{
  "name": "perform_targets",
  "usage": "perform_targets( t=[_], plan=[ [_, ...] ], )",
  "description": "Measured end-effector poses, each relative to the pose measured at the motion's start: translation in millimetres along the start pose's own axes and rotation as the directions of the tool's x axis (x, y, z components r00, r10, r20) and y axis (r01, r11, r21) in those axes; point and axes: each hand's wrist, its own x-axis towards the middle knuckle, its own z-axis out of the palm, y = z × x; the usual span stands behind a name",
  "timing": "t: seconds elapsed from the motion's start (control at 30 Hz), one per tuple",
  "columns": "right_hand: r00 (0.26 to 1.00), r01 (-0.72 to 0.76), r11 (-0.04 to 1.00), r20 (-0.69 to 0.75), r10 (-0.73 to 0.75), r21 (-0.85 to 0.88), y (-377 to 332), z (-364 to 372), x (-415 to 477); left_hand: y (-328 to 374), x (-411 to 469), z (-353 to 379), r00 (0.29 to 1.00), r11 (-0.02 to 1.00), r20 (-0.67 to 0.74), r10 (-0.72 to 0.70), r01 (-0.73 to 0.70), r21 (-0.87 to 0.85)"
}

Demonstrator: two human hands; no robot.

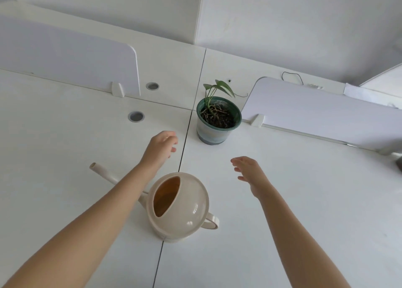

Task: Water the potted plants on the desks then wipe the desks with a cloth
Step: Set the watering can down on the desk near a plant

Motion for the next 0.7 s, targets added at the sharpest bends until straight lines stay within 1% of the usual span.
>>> perform_targets(
  t=[0.13, 0.2, 0.27, 0.37, 0.47, 0.57, 0.63, 0.7],
  plan=[
    [0.999, 0.002, 0.999, -0.051, 0.0, 0.038, -10.2, -1.5, 28.8, 3.7, 45.8, 26.3, 0.998, 0.997, 0.06, -0.036, 0.032, 0.068],
    [0.998, 0.011, 0.998, -0.065, -0.007, 0.06, -17.3, -0.6, 41.9, 5.4, 65.5, 37.1, 0.995, 0.997, 0.079, -0.055, 0.05, 0.058],
    [0.996, 0.021, 0.997, -0.086, -0.015, 0.076, -24.1, 0.2, 58.0, 8.3, 85.0, 47.4, 0.996, 0.997, 0.068, -0.064, 0.061, 0.043],
    [0.988, 0.044, 0.987, -0.154, -0.02, 0.154, -33.4, 2.1, 83.0, 15.2, 109.4, 61.1, 0.997, 0.999, 0.075, -0.035, 0.033, 0.033],
    [0.974, 0.066, 0.966, -0.229, -0.007, 0.252, -40.7, 5.3, 104.3, 19.7, 131.3, 68.9, 0.992, 0.999, 0.125, -0.021, 0.024, -0.021],
    [0.963, 0.114, 0.935, -0.268, -0.021, 0.337, -41.3, 11.8, 120.8, 18.2, 150.3, 74.5, 0.982, 0.99, 0.173, -0.07, 0.09, -0.109],
    [0.961, 0.147, 0.923, -0.274, -0.047, 0.357, -39.3, 18.7, 127.2, 13.7, 158.6, 79.2, 0.975, 0.984, 0.215, -0.06, 0.093, -0.15],
    [0.956, 0.181, 0.913, -0.284, -0.075, 0.366, -37.3, 25.1, 130.1, 15.0, 159.8, 84.5, 0.973, 0.98, 0.227, -0.031, 0.074, -0.183]
  ],
)
